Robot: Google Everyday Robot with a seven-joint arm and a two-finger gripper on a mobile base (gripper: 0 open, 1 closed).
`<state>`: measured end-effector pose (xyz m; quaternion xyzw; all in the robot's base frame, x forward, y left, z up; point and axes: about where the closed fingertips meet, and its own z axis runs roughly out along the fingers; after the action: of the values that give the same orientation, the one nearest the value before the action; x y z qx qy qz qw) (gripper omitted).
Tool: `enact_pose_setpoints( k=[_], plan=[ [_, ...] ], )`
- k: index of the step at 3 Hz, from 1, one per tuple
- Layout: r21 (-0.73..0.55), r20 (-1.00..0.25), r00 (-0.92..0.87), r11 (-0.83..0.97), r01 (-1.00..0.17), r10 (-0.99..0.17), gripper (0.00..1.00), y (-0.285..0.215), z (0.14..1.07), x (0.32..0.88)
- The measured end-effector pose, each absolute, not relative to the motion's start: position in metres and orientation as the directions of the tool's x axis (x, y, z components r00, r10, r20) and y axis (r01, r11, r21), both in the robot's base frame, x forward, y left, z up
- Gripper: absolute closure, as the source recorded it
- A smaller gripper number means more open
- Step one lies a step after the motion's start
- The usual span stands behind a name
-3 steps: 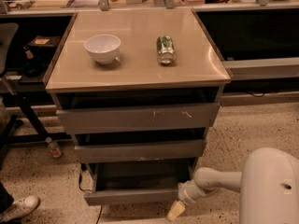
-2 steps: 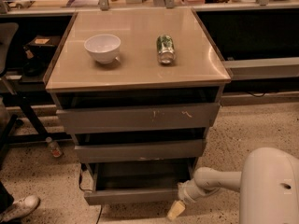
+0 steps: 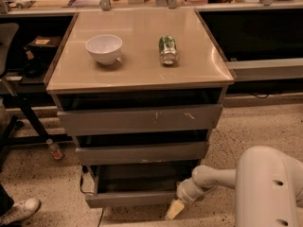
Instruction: Open bottom drawer
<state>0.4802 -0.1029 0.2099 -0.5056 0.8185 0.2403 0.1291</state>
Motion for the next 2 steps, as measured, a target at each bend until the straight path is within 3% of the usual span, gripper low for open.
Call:
enact_pose_setpoints(
  k=[2],
  plan=[
    [0.3, -0.378, -0.476, 0.381, -0.875, -0.794, 0.0, -0.109, 0.181, 0.465]
  ],
)
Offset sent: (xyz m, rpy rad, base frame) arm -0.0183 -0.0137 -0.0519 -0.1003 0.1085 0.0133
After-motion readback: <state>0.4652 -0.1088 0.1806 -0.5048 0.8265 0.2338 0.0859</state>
